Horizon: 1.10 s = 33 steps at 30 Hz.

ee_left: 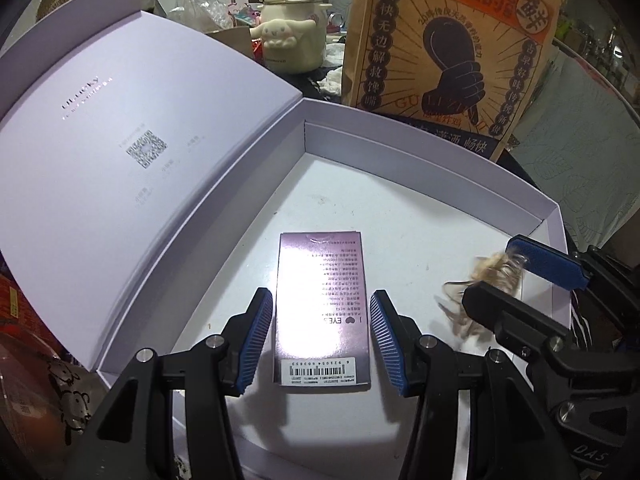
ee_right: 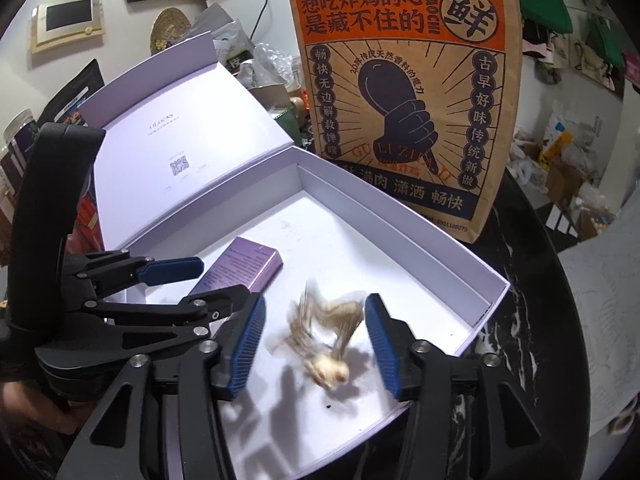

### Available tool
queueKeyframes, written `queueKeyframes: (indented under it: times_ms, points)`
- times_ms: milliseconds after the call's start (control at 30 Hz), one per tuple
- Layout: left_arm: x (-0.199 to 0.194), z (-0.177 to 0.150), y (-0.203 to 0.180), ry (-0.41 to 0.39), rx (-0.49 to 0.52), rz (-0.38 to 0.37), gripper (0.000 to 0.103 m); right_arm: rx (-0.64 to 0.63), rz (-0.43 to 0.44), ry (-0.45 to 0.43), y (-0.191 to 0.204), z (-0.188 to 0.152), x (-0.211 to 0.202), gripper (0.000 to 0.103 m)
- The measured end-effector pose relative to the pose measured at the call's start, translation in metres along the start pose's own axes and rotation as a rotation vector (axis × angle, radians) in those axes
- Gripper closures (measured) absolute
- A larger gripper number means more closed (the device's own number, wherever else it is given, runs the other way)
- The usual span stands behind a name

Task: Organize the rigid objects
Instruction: 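Open the left tool releasing the purple box while the right tool releases the clip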

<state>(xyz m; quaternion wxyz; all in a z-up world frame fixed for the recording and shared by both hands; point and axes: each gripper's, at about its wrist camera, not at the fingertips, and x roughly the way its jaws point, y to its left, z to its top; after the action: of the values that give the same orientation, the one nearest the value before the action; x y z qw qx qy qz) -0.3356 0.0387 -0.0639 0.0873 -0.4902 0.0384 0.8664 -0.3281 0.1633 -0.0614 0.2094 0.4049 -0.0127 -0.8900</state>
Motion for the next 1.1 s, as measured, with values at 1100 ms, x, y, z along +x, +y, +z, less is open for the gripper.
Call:
queueKeyframes:
  times_ms: [1100]
  points:
    - [-0.107,0.007,-0.004,-0.199,-0.011,0.062,0.012,-0.039,-0.076,-0.118,0.019,0.018,-0.094,0.038]
